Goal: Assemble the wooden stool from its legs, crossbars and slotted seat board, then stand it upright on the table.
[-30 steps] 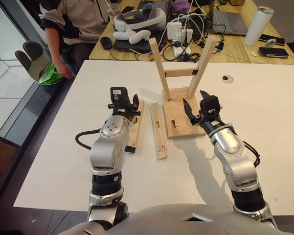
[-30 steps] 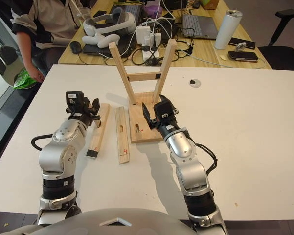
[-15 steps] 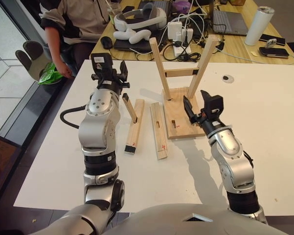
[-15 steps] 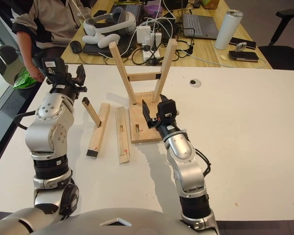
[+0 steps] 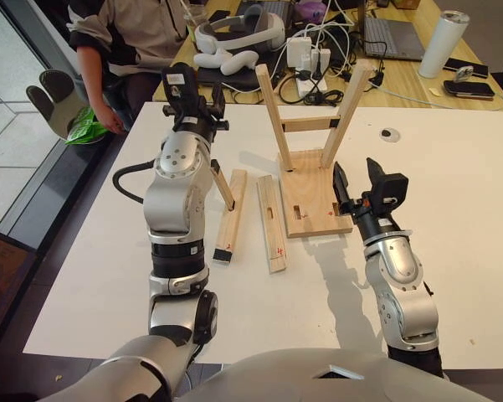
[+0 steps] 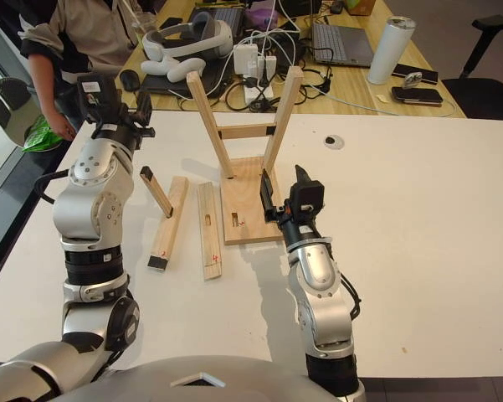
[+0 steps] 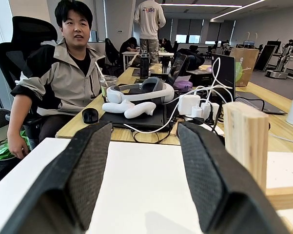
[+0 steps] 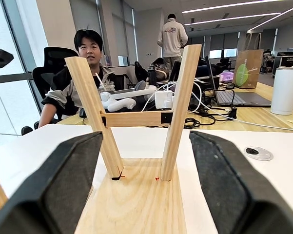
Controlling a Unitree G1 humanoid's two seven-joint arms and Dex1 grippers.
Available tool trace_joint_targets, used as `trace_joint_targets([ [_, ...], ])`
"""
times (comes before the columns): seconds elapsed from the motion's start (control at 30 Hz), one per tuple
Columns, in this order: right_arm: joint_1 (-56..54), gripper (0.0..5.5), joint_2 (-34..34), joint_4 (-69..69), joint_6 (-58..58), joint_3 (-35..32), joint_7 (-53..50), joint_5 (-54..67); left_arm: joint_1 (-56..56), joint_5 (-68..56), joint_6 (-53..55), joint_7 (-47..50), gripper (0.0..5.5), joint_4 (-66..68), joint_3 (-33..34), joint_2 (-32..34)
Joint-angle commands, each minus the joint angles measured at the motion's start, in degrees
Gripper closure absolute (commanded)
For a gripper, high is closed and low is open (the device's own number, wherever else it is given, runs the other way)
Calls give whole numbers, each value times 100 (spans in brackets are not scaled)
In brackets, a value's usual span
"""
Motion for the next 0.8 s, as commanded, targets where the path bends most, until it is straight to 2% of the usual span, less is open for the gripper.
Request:
trace_joint_targets([
  [0.03,83,222,-118,62,-10,-83,127,101,-120,7,-33,36,302,138,-13,-73],
  [0.2,276,222,-128,154,-184,-128,129,94,-92,19,-42,51,302,173,-73,-166],
  [0.43,618,222,-8,245,-1082,143,-177,-411,-451,10,-129,-125,302,594,30,50],
  [0.8,582,222,342,536,-1126,-56,-565,-238,-680,6,-216,-157,302,799,17,81],
])
